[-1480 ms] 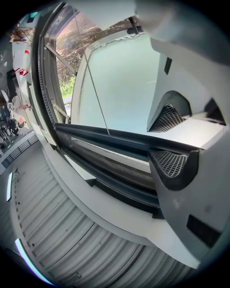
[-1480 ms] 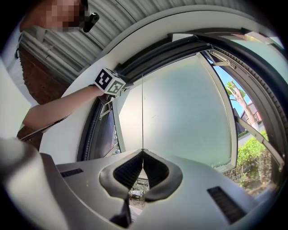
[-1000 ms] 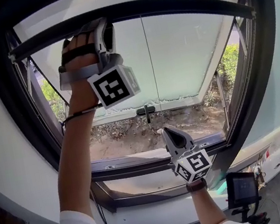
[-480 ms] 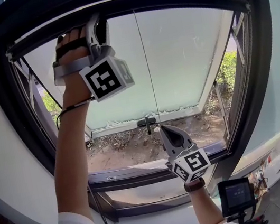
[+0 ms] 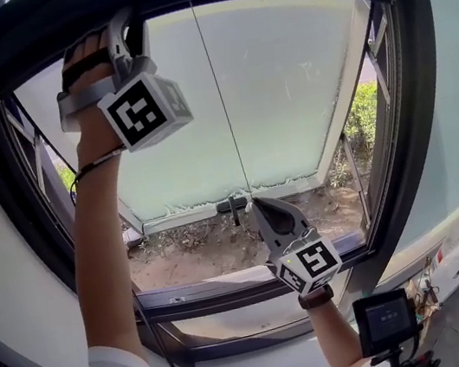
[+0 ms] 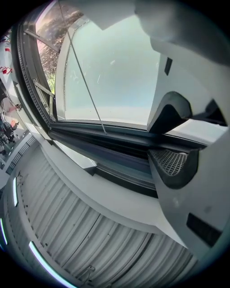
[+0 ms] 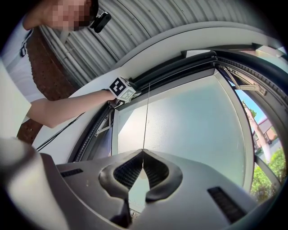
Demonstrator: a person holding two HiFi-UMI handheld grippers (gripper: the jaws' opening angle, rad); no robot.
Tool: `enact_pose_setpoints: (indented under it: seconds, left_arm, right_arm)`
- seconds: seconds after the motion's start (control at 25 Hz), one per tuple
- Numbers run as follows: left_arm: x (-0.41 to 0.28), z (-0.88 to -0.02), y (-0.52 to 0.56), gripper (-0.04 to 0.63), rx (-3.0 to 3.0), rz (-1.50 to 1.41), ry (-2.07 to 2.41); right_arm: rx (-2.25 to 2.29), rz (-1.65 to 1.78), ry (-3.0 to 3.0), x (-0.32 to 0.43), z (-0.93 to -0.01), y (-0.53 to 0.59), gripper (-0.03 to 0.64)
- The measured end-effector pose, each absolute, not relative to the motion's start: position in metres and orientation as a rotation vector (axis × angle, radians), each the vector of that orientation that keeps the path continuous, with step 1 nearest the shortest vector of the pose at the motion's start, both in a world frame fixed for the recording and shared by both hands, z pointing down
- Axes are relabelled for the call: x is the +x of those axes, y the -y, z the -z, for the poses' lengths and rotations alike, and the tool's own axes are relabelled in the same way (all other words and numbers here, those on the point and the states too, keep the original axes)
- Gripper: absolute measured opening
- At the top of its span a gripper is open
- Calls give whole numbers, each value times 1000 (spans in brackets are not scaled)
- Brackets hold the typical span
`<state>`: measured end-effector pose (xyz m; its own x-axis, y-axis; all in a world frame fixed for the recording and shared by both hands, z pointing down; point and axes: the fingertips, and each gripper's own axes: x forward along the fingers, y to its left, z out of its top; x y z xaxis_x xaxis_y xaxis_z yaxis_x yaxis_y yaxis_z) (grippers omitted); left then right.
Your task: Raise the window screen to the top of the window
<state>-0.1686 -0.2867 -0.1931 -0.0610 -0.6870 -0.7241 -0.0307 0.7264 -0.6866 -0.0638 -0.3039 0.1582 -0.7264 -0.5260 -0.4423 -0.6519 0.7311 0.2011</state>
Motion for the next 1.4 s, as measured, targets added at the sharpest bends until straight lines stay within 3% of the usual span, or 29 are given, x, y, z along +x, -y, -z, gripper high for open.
enact_pose_setpoints:
  seconds: [0.36, 0.56, 1.0, 1.16, 1.28, 1.4]
  left_arm:
    - [-169, 184, 279, 113, -638, 535, -1564]
    - [-172, 137, 269, 112, -770, 471, -1591]
    - [-233, -130, 275, 112, -1481, 197, -1955]
    - [-240, -230, 264, 112, -1790, 1, -2098]
    - [-233, -292, 258, 111, -1895, 23, -2170]
    - [-213, -320, 249, 22, -1984, 10, -2164]
  right_arm:
    - [-981, -488, -2622, -64, -176, 304, 2]
    - [-1009, -353, -2657, -61, -205, 311, 3]
    - [-1131, -211, -2711, -76, -272, 295, 3]
    - [-1182, -212, -2757, -80, -292, 283, 2]
    - [-1229, -208, -2776, -80, -307, 280, 2]
    - [-1261, -130, -2779, -78, -327, 280, 2]
